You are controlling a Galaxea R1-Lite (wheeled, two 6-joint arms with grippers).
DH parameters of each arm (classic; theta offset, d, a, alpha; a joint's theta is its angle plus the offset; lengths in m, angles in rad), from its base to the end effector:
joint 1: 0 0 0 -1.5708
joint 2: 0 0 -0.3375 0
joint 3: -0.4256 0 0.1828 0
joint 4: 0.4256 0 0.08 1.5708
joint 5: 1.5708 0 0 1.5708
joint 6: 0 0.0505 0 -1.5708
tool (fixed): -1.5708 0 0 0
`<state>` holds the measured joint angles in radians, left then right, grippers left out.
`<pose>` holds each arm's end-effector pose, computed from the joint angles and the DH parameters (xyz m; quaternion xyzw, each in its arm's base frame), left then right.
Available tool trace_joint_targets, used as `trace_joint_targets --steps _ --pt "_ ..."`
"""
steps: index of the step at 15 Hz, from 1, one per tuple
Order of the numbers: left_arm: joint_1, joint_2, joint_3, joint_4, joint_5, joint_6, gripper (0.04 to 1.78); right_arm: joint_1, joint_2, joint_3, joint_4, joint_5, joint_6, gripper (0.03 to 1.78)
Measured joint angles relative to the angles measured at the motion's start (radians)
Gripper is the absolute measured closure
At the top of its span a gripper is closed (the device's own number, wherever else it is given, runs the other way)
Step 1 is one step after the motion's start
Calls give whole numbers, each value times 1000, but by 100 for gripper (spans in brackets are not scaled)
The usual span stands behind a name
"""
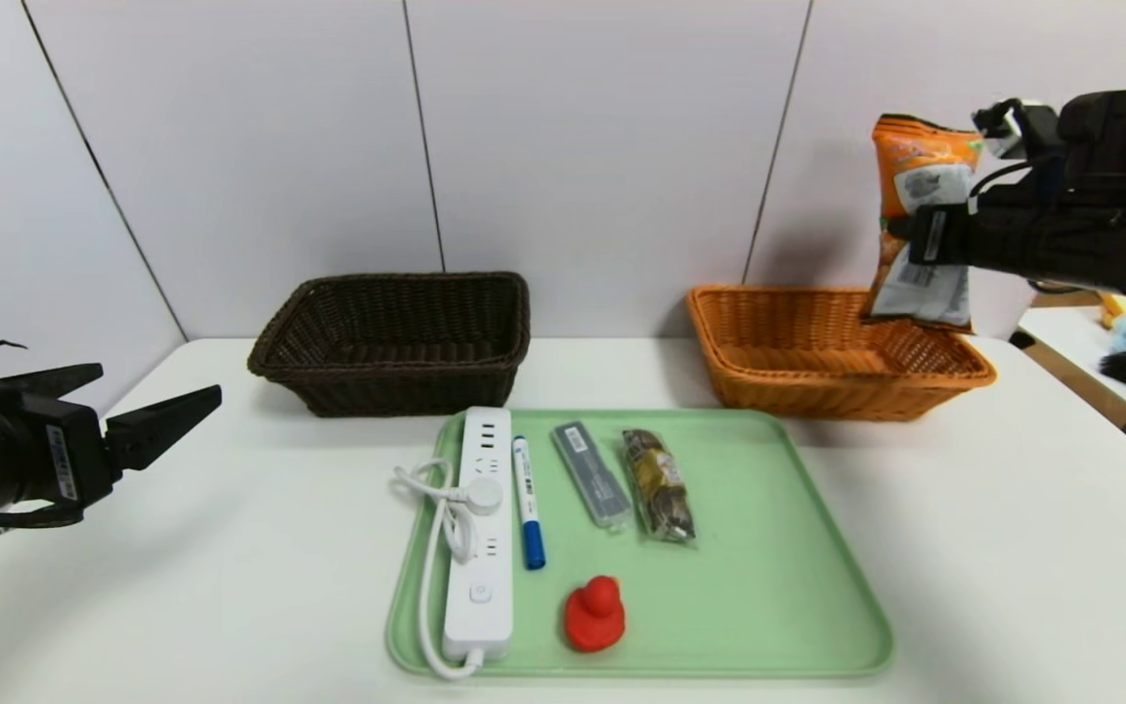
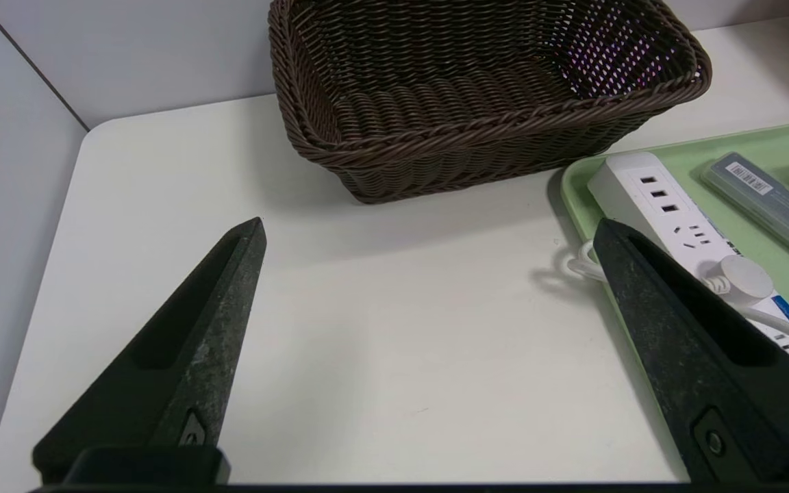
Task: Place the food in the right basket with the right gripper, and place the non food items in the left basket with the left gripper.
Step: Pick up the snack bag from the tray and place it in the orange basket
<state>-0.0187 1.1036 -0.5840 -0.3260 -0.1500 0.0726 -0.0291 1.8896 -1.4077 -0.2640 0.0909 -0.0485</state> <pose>0.1573 -0.0105 0.2592 0.0297 0.0933 -0.0873 0.9914 0.4155 -0.0075 0.2820 -0.0176 0.1078 0.0333 0.9935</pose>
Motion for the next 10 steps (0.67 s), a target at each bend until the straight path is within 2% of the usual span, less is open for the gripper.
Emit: trace_joint_targets --steps 5,10 --pt "0 1 5 0 0 -1 13 -27 190 -97 -15 -13 -1 134" --pt "0 5 3 -8 0 -5 13 -20 269 -118 -63 -16 -3 134"
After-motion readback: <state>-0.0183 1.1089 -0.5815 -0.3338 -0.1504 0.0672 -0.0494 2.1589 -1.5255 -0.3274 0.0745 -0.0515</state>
